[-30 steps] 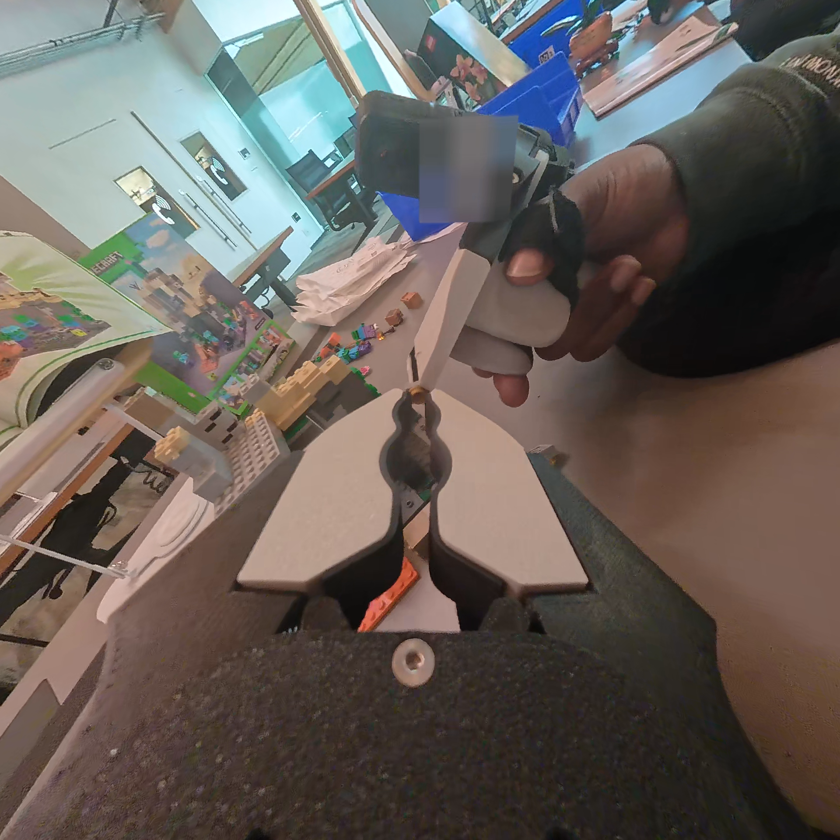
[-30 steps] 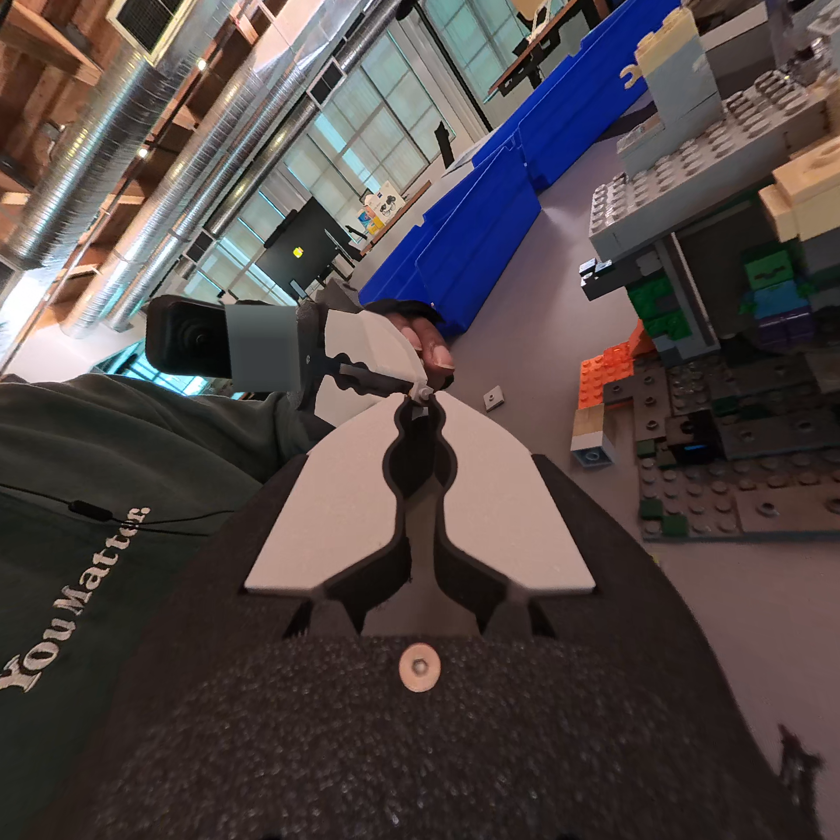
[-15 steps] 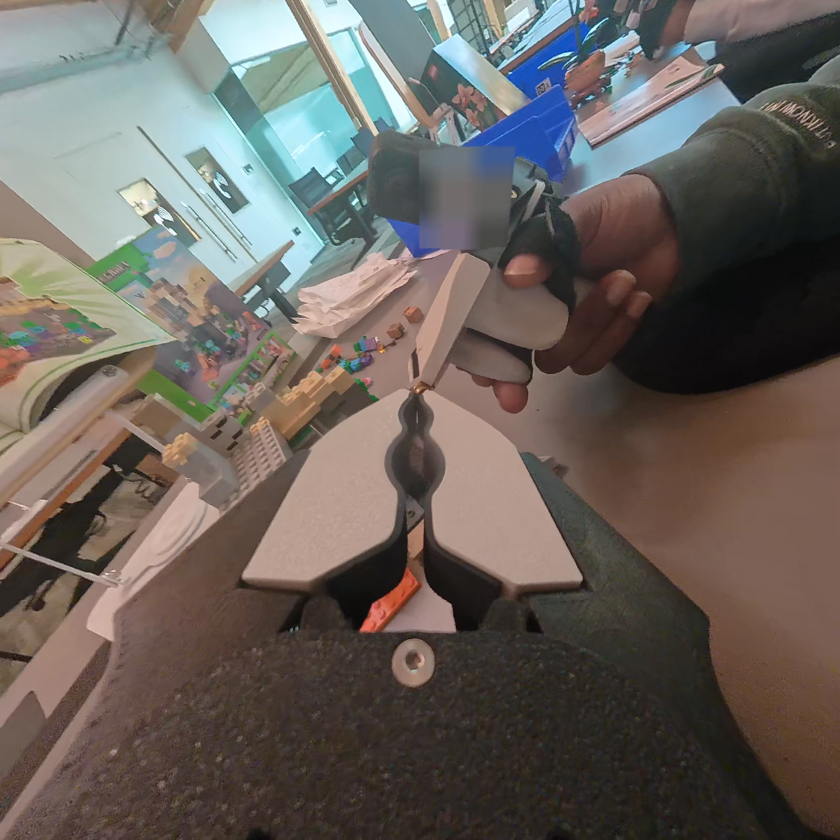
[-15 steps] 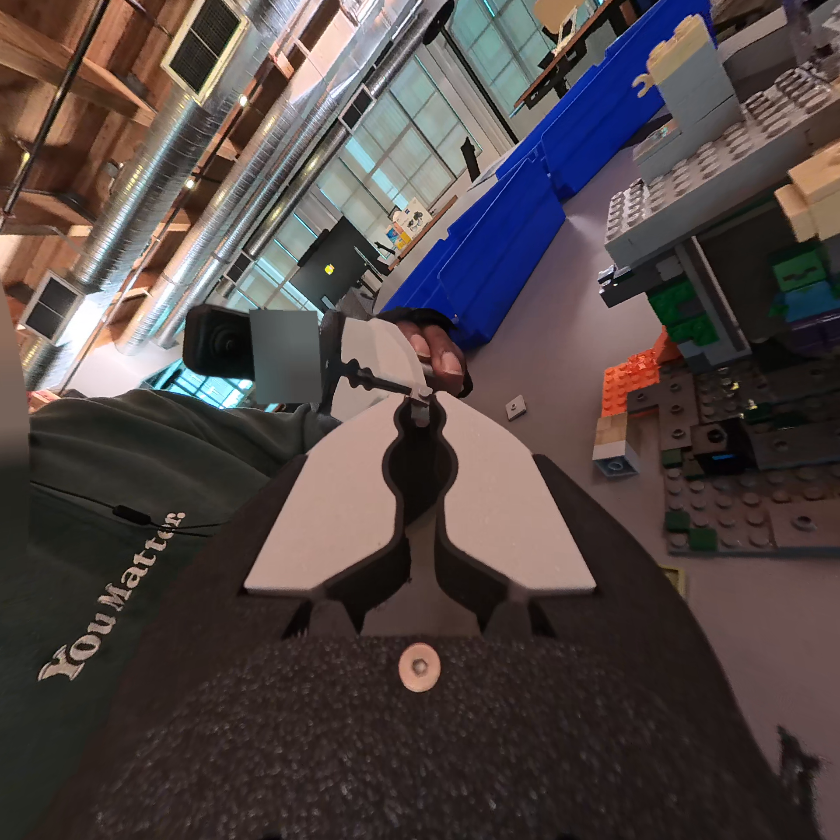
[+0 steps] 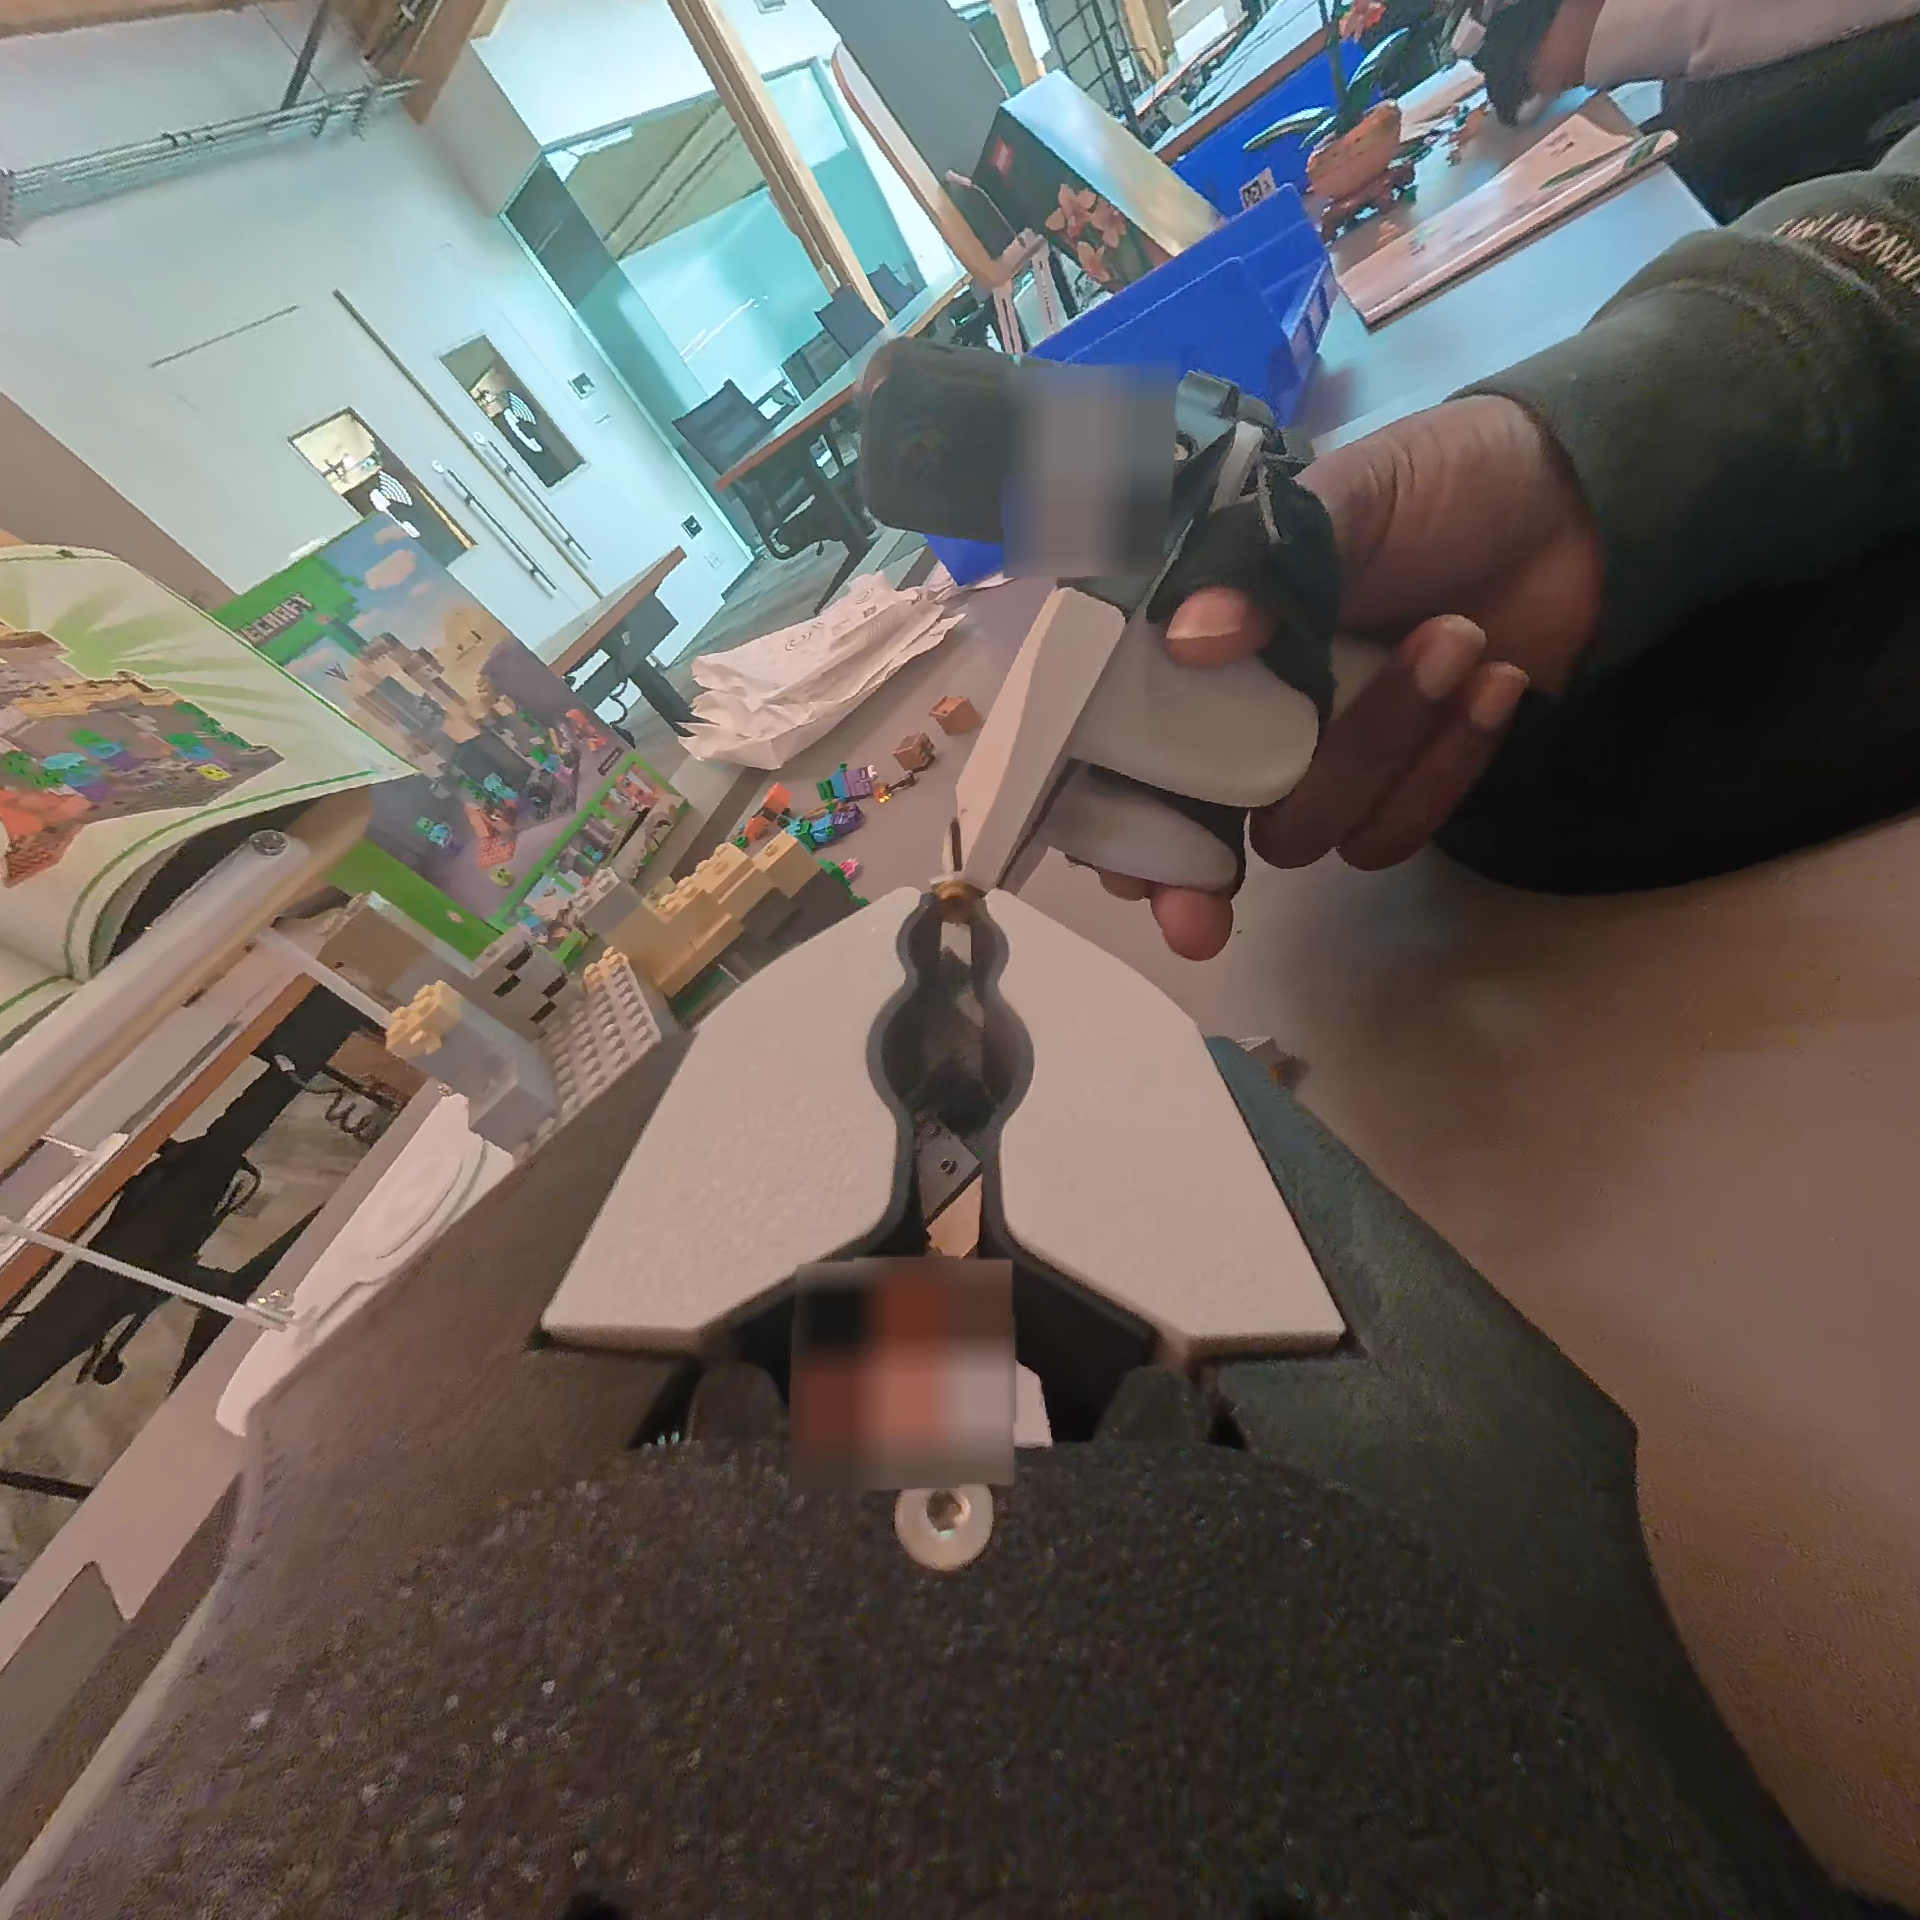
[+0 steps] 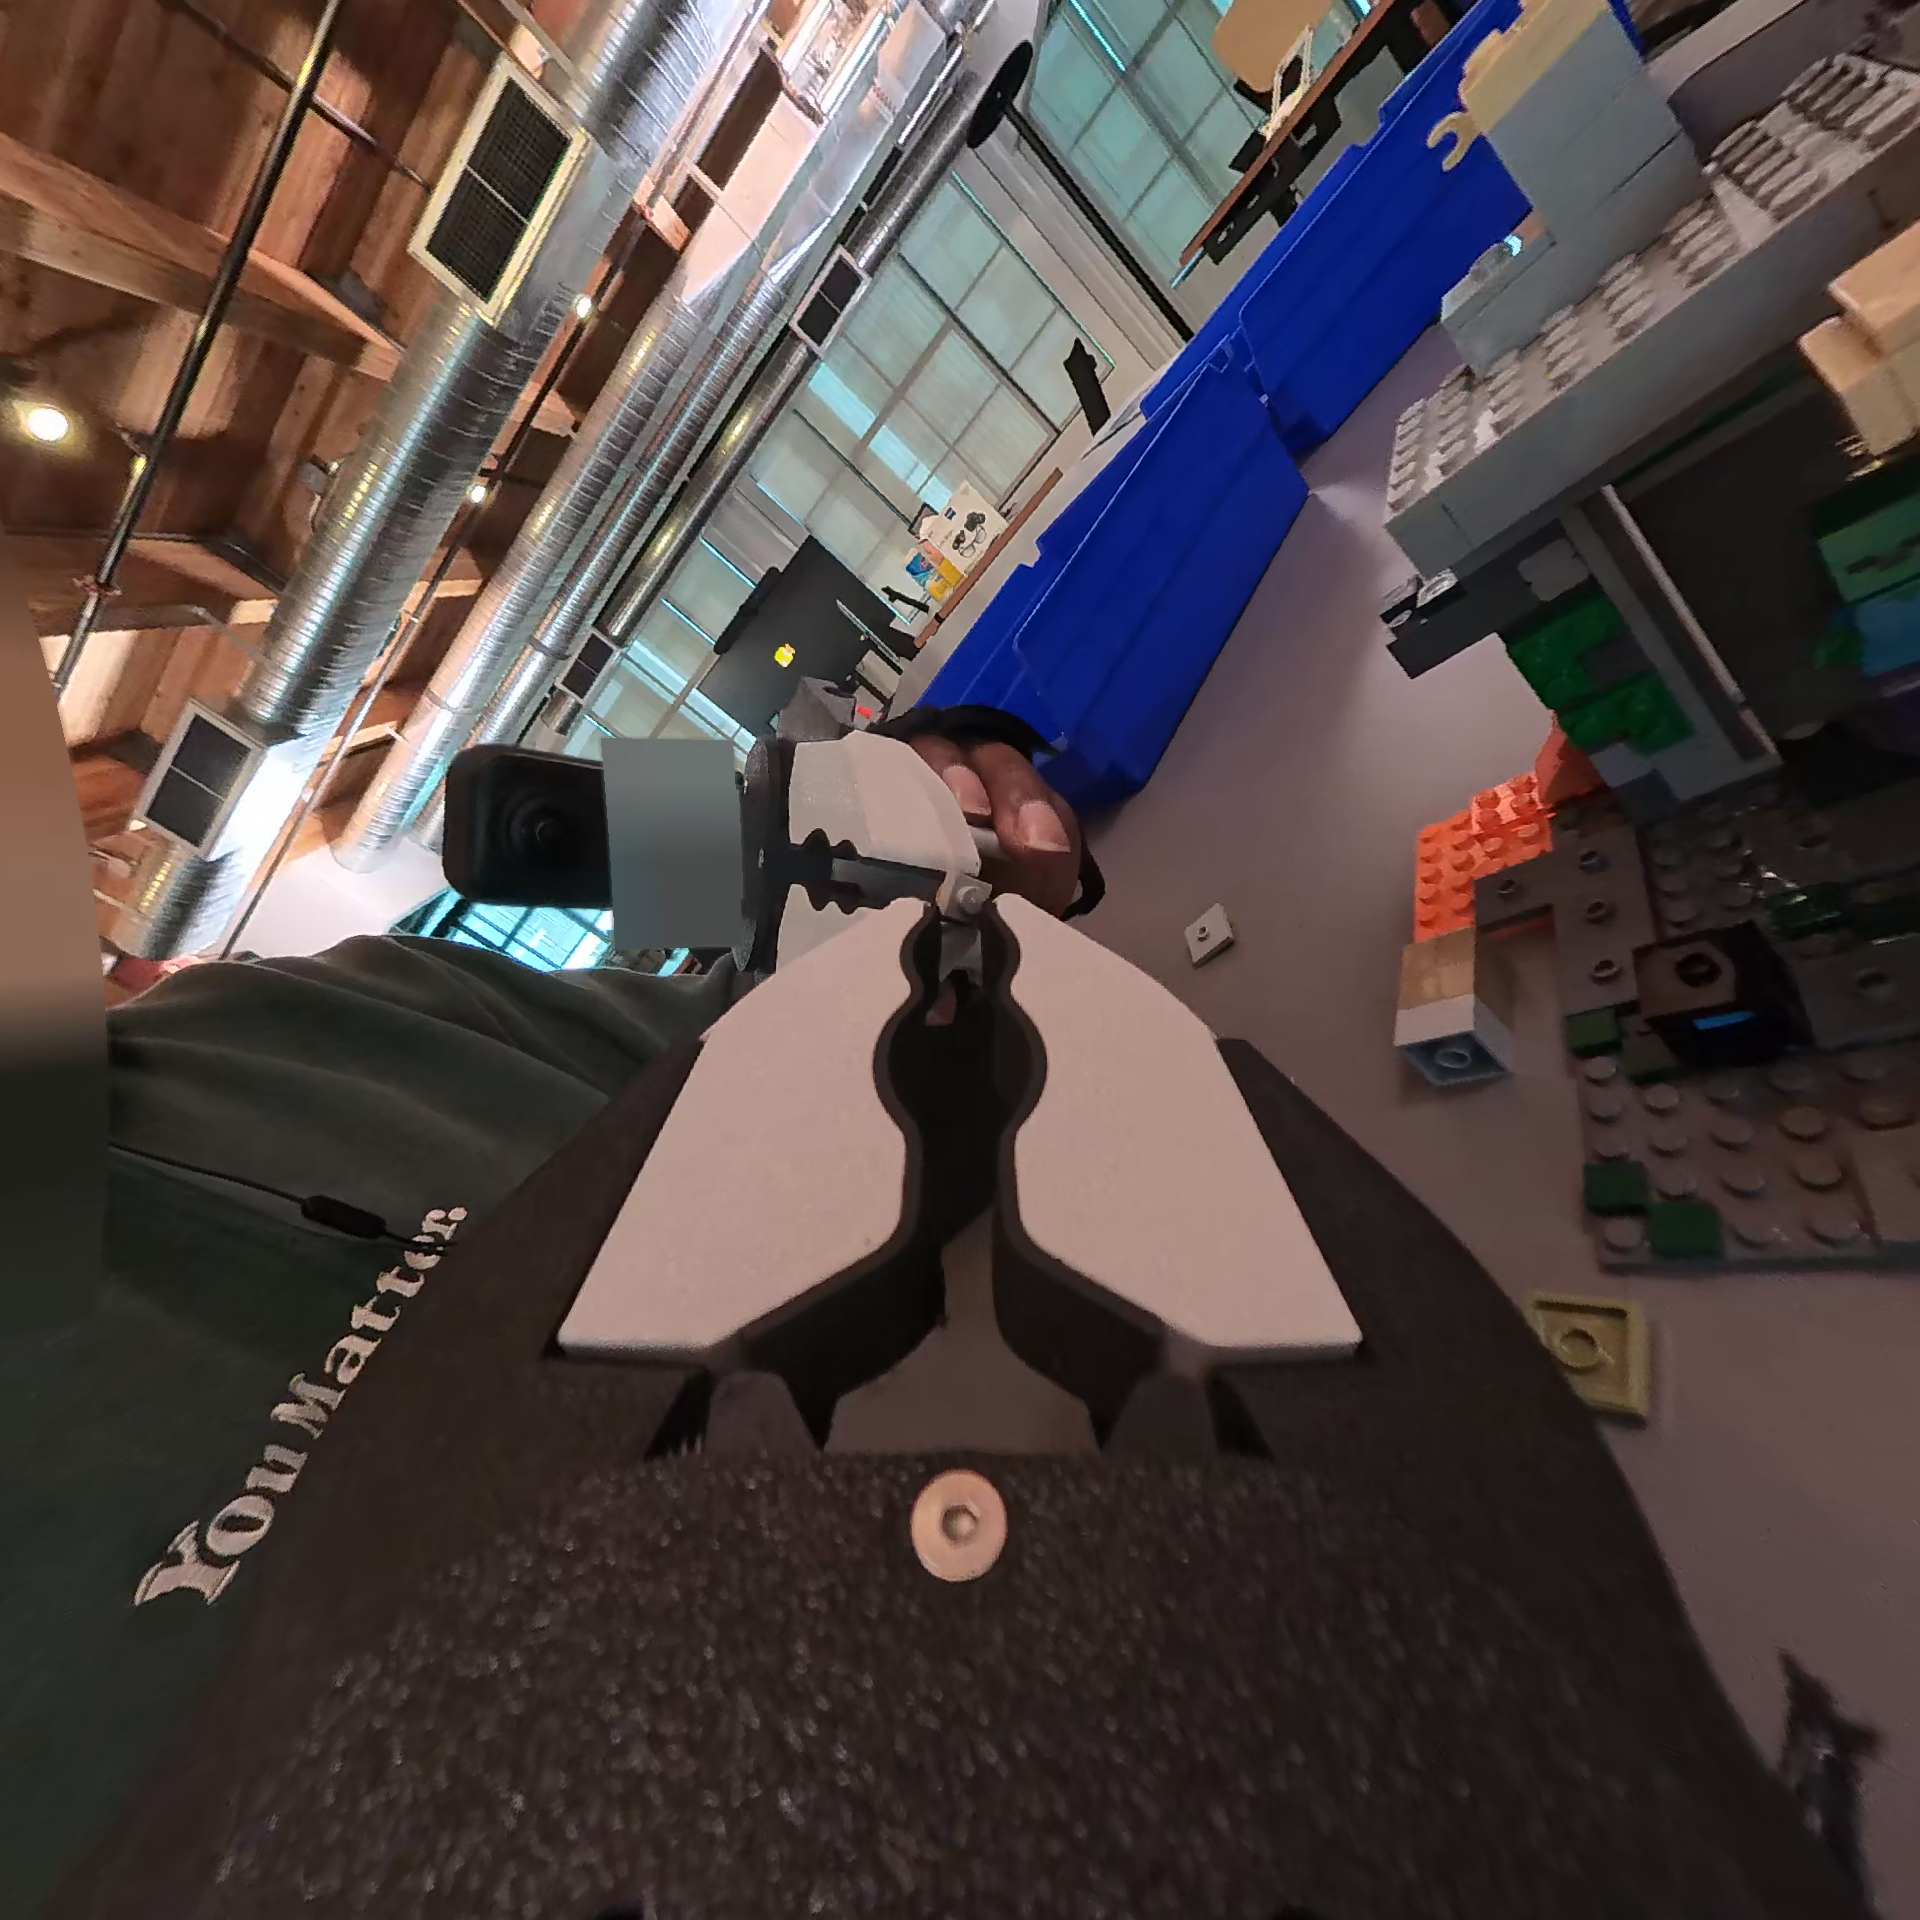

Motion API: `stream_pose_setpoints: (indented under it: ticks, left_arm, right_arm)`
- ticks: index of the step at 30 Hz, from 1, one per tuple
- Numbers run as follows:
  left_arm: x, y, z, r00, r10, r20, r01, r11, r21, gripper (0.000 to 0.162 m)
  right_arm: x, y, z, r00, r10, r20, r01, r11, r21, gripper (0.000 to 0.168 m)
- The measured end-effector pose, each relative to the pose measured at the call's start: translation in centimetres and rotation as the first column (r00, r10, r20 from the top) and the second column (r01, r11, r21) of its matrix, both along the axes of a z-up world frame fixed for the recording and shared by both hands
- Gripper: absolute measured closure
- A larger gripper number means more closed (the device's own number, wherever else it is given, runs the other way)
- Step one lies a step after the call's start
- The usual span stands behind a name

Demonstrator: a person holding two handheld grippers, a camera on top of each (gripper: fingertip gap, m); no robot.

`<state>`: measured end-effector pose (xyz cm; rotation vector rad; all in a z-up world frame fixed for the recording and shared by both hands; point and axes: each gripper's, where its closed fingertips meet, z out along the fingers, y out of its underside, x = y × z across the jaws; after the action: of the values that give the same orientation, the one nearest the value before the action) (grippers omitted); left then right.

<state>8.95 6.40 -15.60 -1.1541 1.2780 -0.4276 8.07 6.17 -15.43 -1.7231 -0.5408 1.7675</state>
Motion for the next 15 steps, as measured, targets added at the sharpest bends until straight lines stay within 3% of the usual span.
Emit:
stream_pose_setpoints:
  ticks: [10, 15]
  left_arm:
    - [-0.17, -0.13, 0.25, 1.0, -0.021, 0.016, 0.022, 0.998, -0.06, 0.157]
    - [-0.13, -0.15, 0.15, 1.0, -0.025, 0.018, 0.026, 0.996, -0.091, 0.157]
  right_arm:
    - [0.11, -0.21, 0.49, 1.0, 0.018, -0.01, -0.017, 0.999, 0.035, 0.157]
    - [0.12, -0.18, 0.25, 0.993, -0.057, 0.105, 0.034, 0.975, 0.217, 0.157]
